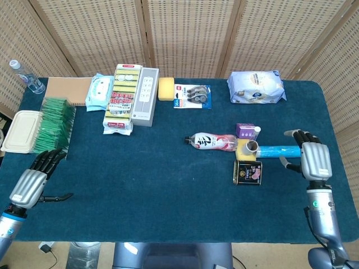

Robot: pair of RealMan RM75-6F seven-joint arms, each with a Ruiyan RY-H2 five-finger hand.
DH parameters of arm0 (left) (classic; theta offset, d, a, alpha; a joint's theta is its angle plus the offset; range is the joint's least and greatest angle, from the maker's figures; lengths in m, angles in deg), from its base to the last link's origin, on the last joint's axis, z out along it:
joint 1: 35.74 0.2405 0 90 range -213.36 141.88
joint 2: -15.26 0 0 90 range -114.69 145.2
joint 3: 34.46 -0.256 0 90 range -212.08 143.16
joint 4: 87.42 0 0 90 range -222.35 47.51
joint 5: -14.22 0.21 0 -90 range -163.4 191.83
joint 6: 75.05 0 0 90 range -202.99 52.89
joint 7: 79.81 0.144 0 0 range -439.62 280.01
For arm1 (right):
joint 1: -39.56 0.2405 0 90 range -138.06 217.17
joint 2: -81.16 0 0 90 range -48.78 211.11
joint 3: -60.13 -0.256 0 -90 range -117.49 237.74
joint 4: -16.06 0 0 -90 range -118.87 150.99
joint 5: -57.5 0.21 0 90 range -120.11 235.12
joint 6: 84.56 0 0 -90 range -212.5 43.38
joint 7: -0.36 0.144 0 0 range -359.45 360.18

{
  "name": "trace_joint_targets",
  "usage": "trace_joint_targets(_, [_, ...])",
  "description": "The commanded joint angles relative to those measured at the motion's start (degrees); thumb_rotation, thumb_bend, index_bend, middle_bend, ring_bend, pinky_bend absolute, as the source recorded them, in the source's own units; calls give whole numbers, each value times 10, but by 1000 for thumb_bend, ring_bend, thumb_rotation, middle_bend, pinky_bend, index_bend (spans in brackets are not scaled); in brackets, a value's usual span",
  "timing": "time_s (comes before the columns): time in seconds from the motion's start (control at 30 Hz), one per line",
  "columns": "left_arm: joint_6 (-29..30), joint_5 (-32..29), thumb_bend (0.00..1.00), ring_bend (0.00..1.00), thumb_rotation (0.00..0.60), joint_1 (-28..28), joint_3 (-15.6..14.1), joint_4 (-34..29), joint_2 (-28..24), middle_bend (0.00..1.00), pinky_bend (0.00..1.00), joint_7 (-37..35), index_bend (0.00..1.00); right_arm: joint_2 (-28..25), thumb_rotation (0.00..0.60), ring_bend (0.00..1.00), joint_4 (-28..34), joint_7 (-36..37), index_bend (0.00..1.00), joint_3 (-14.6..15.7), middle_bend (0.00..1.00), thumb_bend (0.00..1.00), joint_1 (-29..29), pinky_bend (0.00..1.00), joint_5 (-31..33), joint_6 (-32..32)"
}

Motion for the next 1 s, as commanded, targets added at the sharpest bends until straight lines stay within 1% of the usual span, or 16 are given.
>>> trace_joint_targets(0.03, [-1,1,0,0,379,-2,0,0,-1,0,32,-2,0,-21,600,276,25,18,283,21,304,279,-29,303,-11,-15])
trace_joint_targets(0.23, [3,-3,0,0,375,-5,6,1,-8,0,32,-7,0,-46,600,278,51,21,283,74,310,280,-83,290,-46,-47])
trace_joint_targets(0.37, [21,-6,0,0,375,-1,13,-1,-14,0,32,-14,0,-60,600,282,62,36,284,103,316,280,-119,289,-74,-78])
trace_joint_targets(0.47, [30,-9,0,0,377,2,16,0,-18,0,32,-18,0,-64,600,283,60,25,286,120,317,281,-146,289,-92,-108])
trace_joint_targets(0.63, [32,-14,0,0,373,4,19,5,-19,0,32,-20,0,-61,600,283,34,9,286,141,318,281,-170,289,-105,-117])
trace_joint_targets(0.7, [35,-15,0,0,374,5,20,5,-20,0,32,-20,0,-59,600,282,28,7,286,144,318,281,-177,289,-106,-118])
trace_joint_targets(0.83, [33,-16,0,0,378,6,19,0,-26,0,32,-8,0,-53,600,283,23,2,286,145,318,281,-183,289,-114,-121])
trace_joint_targets(0.87, [27,-20,0,0,378,7,17,-3,-31,0,32,6,0,-50,600,283,24,2,286,144,318,281,-182,289,-125,-125])
trace_joint_targets(1.0, [12,-23,0,0,379,8,10,-22,-43,0,32,31,0,-45,600,282,24,-3,286,142,318,281,-183,289,-133,-125])
